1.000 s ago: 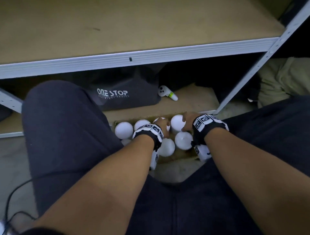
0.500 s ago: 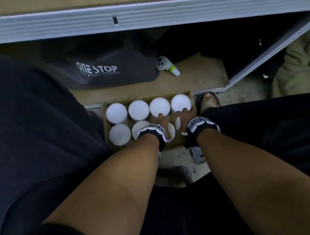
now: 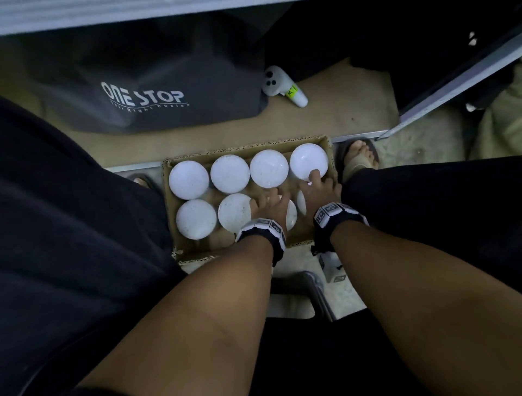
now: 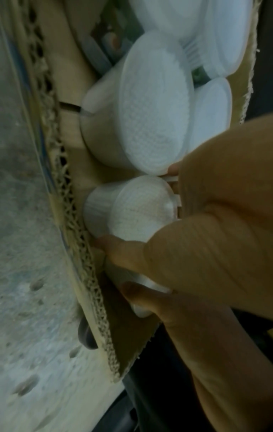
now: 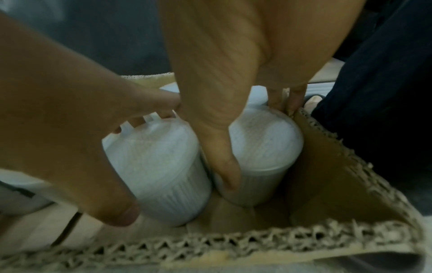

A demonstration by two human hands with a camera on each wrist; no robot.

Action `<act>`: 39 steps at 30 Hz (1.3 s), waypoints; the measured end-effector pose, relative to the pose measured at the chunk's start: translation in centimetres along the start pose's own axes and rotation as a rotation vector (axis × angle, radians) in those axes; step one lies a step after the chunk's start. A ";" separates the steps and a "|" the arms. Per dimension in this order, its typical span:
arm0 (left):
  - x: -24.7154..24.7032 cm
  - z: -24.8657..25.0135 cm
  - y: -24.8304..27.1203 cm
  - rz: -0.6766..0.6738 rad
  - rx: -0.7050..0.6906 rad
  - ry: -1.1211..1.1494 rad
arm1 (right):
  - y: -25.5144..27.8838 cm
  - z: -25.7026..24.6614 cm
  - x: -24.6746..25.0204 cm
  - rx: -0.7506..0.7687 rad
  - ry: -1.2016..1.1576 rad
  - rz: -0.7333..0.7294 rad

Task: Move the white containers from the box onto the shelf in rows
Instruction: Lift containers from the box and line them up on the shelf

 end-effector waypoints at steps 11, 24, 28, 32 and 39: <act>4.2 -1.8 1.4 -0.056 -0.055 0.268 | 2.7 -0.2 3.8 -0.010 -0.057 -0.106; 18.4 -3.0 11.7 0.184 -0.125 0.342 | 11.1 -0.9 16.3 -0.074 -0.168 0.104; 22.3 -2.9 15.8 0.294 -0.206 0.327 | 15.4 -0.4 20.8 -0.026 -0.228 0.227; 25.4 -2.8 19.8 0.373 -0.262 0.319 | 20.0 -0.5 24.4 0.029 -0.297 0.325; 30.7 -3.6 26.9 0.568 -0.369 0.308 | 26.8 -0.4 29.3 0.207 -0.396 0.497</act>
Point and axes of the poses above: each hand's wrist, its own y-axis away from the middle knuckle, its own x-axis out of the back of the hand, z = x × y, the point moved 5 cm from there along -y, towards the middle knuckle, and after that the axes turned 13 degrees about -z, right-handed, at the moved point
